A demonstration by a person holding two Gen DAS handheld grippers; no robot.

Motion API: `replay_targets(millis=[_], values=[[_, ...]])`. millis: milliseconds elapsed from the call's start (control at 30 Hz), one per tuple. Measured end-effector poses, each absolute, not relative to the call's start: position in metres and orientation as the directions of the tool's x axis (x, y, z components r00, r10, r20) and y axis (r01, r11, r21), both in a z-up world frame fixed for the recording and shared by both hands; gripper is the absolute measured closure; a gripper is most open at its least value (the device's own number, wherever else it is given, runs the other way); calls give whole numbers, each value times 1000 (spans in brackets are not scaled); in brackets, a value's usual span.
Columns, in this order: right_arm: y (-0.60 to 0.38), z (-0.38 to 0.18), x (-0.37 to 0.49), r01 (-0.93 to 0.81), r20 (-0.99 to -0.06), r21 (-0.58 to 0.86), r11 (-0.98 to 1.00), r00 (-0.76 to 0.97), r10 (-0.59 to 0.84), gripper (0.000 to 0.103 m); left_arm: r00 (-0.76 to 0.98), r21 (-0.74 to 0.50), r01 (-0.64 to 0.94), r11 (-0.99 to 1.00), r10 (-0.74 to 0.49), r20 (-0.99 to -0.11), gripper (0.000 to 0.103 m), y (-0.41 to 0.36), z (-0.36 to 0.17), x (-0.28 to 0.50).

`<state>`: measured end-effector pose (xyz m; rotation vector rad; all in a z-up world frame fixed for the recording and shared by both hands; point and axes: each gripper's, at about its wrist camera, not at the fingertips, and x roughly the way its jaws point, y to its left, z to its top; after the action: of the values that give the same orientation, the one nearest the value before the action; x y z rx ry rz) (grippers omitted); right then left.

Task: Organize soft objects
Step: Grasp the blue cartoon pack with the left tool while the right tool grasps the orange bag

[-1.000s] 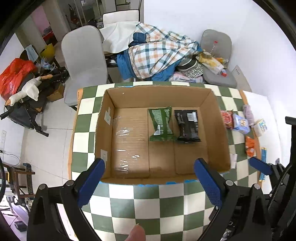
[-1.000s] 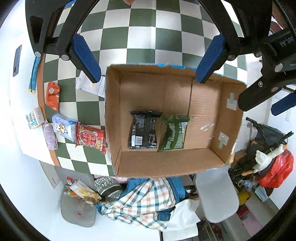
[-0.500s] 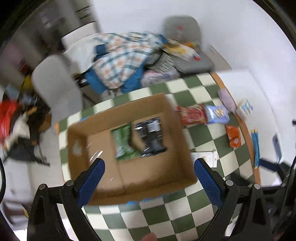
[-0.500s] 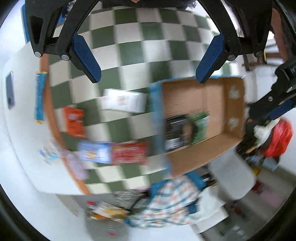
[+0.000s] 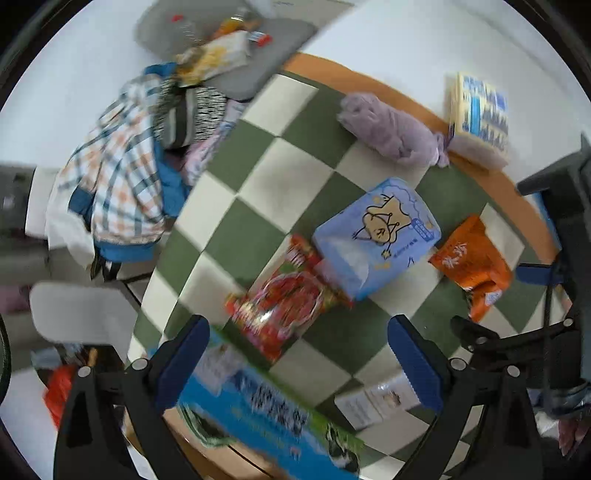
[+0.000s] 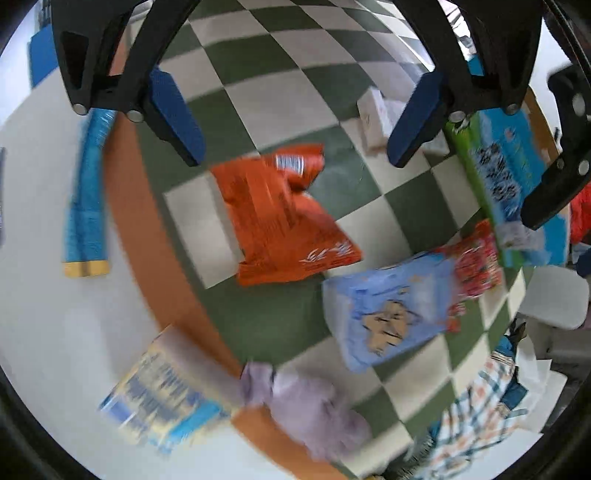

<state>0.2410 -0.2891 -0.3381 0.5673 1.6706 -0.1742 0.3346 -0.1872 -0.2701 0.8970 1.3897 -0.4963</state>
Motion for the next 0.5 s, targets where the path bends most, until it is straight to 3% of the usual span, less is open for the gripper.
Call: replay_targets(millis=[67,133,500], values=[[-292,-357,245,471,-955,195,860,-108,276,15,164,263,805,533,226,-960,4,-200,-288,336],[-298,-365,244,477,-959,164,864,-127,252,38,169,274,843,463,255,-952,4,-212,-308,334],[-340,-362,236,470,-960,135,872,-154,232,43,82,188,939,288,344,-935,3,-249,-381,339]])
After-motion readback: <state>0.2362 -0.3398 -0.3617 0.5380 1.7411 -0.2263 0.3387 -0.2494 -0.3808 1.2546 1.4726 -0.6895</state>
